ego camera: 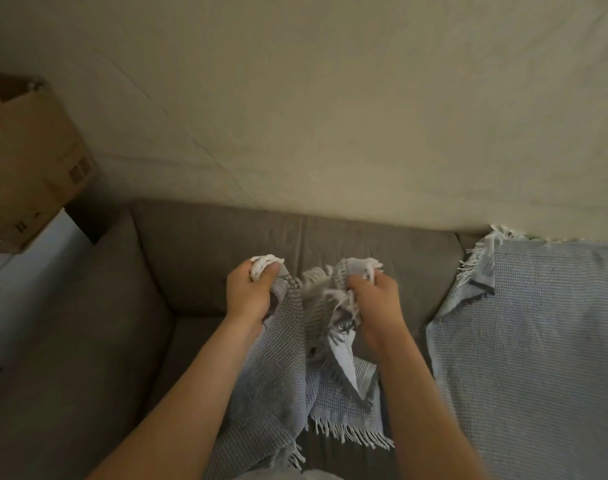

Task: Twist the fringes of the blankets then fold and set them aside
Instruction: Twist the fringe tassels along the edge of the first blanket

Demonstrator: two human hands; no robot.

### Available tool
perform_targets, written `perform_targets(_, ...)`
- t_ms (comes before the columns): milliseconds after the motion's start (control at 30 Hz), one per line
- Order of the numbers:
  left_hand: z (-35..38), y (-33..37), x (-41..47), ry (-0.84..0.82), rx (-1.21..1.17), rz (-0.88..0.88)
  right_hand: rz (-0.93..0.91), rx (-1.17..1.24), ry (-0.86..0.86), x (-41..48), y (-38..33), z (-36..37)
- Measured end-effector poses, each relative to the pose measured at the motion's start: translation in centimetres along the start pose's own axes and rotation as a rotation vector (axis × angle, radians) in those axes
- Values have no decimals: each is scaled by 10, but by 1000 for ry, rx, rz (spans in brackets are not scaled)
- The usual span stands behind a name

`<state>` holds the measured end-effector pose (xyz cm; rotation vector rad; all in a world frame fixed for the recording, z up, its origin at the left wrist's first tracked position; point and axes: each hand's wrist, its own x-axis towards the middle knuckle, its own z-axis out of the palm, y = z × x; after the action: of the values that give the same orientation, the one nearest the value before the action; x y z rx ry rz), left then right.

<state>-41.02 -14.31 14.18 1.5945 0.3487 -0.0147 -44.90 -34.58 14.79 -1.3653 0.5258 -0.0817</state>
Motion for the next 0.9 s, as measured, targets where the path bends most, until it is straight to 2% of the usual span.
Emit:
perform_targets(133, 4, 6, -11, -102, 27, 79, -1, -210, -187, -6, 6, 14)
perform_targets(200, 4, 8, -16, -192, 89, 113, -18, -238, -250, -7, 10, 18)
perform_targets(267, 5, 9, -21, -265, 119, 118, -25, -225, -229, -8, 11, 21)
perform_targets(400, 2, 6, -25, -325, 154, 168, -65, -228, -18, -13, 13, 26)
perform_targets(467, 1, 4, -27, -337, 157, 177, -141, -319, -20, -15, 8, 26)
perform_targets(600, -4, 7, -28, -332, 63, 99, -26, -253, -206, -18, -5, 19)
perform_targets(700, -8, 6, -25, -318, -20, 26, -65, -336, -374, -19, -7, 10)
perform_targets(800, -8, 4, -23, -302, -80, -29, -214, -474, -381, -21, -7, 11)
perform_targets(900, -6, 2, -23, -284, -113, -96, -308, -546, -311, -19, -6, 15)
